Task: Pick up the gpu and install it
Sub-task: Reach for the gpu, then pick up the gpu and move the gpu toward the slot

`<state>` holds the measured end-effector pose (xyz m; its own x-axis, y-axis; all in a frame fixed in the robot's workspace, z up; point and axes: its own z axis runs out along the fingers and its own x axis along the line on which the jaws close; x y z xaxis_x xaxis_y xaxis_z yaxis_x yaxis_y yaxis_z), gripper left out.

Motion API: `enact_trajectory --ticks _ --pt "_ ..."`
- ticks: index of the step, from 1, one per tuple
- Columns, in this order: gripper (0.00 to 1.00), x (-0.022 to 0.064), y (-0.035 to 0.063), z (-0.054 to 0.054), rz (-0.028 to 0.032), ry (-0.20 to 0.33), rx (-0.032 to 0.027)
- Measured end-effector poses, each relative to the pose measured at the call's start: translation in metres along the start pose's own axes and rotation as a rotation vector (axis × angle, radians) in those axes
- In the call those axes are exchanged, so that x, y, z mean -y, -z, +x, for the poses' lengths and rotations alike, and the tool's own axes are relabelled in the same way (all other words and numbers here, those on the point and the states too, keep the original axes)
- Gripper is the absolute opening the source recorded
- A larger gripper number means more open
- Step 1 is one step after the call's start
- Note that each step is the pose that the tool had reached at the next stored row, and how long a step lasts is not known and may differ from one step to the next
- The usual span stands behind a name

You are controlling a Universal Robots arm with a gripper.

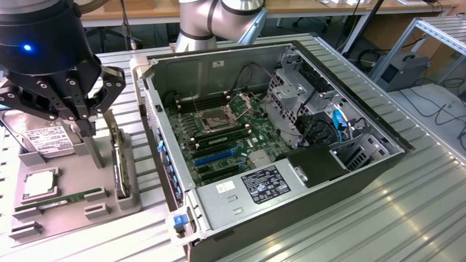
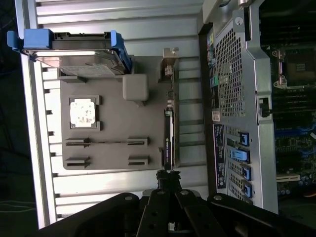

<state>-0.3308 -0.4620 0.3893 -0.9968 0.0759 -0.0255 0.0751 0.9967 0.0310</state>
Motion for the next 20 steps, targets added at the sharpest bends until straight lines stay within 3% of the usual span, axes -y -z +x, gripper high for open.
enact_trajectory --ticks 16,20 --pt "0.11 0.0029 0.0001 -0.0002 0.0019 0.0 0.0002" --pt "0.17 0.0029 0.0001 -0.0002 0.0019 0.0 0.0001"
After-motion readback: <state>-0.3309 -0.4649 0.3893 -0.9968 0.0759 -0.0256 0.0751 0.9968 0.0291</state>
